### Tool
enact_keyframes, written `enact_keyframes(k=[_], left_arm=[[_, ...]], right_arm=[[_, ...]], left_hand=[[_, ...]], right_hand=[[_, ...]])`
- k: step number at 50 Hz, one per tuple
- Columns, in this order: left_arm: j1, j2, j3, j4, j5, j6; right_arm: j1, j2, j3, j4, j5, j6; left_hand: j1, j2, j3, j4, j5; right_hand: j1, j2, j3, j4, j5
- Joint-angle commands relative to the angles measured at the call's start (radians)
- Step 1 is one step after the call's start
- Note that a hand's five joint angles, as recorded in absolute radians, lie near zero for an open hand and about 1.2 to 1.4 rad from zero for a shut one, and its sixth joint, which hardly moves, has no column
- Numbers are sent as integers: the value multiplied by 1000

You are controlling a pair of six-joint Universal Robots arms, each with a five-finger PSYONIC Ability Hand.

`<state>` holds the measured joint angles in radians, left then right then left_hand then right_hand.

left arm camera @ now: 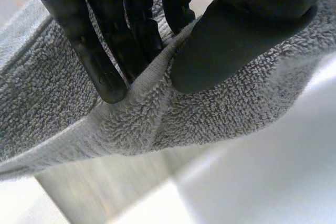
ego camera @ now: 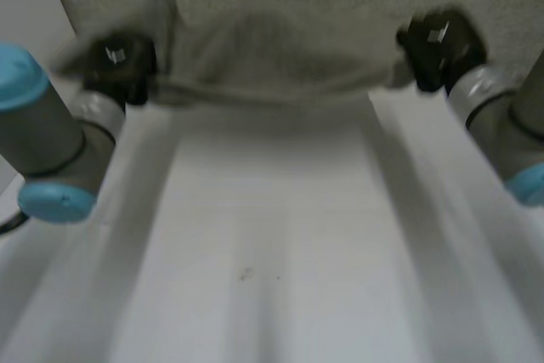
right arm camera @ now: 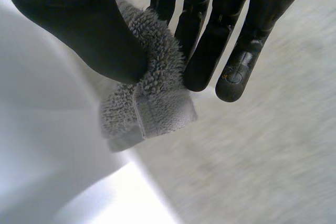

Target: Fold the towel.

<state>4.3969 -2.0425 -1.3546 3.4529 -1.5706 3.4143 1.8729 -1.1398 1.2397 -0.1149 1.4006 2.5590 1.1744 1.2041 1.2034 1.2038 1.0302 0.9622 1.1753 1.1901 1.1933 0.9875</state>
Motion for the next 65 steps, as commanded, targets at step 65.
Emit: enact_keyframes(k=[65], left_arm=[[139, -57, -317, -106, 164, 36]], right_arm=[[-158, -227, 514, 70, -123, 190]], left_hand=[[-441, -471, -470, -471, -472]], right_hand=[[434, 221, 206, 203, 234]])
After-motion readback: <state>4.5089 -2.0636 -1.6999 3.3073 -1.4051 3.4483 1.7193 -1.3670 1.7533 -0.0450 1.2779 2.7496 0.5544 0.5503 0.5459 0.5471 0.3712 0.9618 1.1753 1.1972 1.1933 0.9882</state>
